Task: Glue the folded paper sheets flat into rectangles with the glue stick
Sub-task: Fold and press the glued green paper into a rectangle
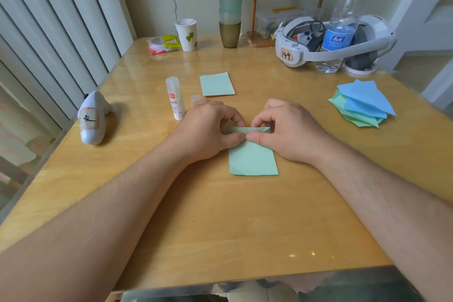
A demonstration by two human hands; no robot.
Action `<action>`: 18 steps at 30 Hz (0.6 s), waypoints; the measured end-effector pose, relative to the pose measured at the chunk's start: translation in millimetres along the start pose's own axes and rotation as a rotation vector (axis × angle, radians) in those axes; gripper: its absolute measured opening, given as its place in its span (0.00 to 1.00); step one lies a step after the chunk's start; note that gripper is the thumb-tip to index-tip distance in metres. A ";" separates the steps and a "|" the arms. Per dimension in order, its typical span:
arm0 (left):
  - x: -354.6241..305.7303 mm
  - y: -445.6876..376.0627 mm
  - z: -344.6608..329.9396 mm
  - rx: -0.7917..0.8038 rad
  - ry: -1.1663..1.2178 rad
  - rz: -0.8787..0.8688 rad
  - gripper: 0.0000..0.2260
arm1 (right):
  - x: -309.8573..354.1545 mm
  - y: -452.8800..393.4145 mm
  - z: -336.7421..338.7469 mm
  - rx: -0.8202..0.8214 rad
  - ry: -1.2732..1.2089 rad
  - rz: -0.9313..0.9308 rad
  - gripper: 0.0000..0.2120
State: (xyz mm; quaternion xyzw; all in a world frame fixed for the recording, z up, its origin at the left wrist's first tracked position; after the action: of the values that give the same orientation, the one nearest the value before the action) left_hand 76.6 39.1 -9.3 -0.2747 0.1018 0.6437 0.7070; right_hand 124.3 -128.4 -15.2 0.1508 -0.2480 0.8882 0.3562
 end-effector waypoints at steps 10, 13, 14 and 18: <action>8.9 0.1 2.9 0.071 0.099 0.112 0.04 | -14.7 1.8 9.1 -0.027 0.021 -0.064 0.10; 9.3 -0.7 2.0 0.074 0.107 0.115 0.04 | -14.1 1.2 8.5 -0.030 0.014 -0.067 0.10; 8.7 -1.0 1.3 0.065 0.104 0.110 0.05 | -13.4 0.7 7.8 -0.033 0.013 -0.066 0.10; 5.8 -4.0 -1.3 0.004 0.047 0.090 0.06 | -6.1 -2.6 1.2 -0.031 0.017 -0.038 0.11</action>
State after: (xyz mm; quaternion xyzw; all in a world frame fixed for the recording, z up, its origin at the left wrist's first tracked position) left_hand 81.6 43.3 -12.2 -0.2834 0.1319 0.6680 0.6753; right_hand 130.5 -130.8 -16.0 0.1423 -0.2557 0.8785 0.3775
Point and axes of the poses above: each hand's wrist, its own y-axis away from the middle knuckle, its own z-axis out of the back of the hand, x = y × z, the point moved 6 cm from there along -y, towards the middle knuckle, and after that the axes turned 9 degrees about z, right-handed, at the moved point
